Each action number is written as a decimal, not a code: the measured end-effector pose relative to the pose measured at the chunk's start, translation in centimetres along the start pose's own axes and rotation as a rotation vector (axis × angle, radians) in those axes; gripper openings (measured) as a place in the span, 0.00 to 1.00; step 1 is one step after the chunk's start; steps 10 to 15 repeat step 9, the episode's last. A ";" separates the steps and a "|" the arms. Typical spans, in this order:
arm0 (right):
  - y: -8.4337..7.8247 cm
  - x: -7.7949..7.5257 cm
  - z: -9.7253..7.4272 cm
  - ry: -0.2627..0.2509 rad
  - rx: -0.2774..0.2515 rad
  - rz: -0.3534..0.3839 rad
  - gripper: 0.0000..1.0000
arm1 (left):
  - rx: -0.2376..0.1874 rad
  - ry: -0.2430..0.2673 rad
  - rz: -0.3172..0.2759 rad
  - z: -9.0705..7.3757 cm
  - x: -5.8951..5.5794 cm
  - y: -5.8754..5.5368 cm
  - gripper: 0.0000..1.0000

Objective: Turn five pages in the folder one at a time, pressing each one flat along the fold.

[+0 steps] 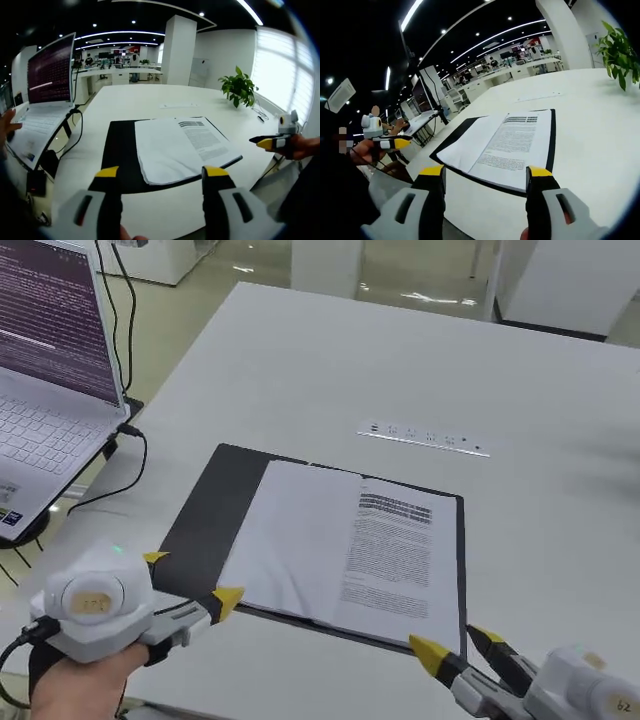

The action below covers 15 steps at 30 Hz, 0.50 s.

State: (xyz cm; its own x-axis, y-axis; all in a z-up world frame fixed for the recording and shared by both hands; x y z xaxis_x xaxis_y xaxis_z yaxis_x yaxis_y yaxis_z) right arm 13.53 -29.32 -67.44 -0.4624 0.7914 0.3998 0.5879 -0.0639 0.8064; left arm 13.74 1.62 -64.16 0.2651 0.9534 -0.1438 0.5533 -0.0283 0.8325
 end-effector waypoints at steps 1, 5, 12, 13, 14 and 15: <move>-0.1 0.1 -0.1 0.000 0.001 0.000 0.64 | 0.004 -0.002 -0.004 0.0 -0.1 -0.2 0.65; -0.6 0.5 -0.5 0.007 0.010 -0.007 0.66 | 0.013 -0.007 -0.016 0.2 -0.1 -0.7 0.66; -0.9 0.7 -0.7 0.006 0.016 -0.002 0.67 | 0.015 -0.011 0.009 0.0 -0.4 -0.4 0.67; -0.9 0.7 -0.7 0.006 0.016 -0.002 0.67 | 0.015 -0.011 0.009 0.0 -0.4 -0.4 0.67; -0.9 0.7 -0.7 0.006 0.016 -0.002 0.67 | 0.015 -0.011 0.009 0.0 -0.4 -0.4 0.67; -0.9 0.7 -0.7 0.006 0.016 -0.002 0.67 | 0.015 -0.011 0.009 0.0 -0.4 -0.4 0.67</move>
Point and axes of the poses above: the centre of the closed fingertips' face, and the gripper's own axes: z roughly forward along the fingers, x roughly to its left, y roughly out of its top, the point moved 2 cm from there along -z, roughly backward along the fingers, and after that the axes turned 2 degrees about x, right-handed, at the moved point
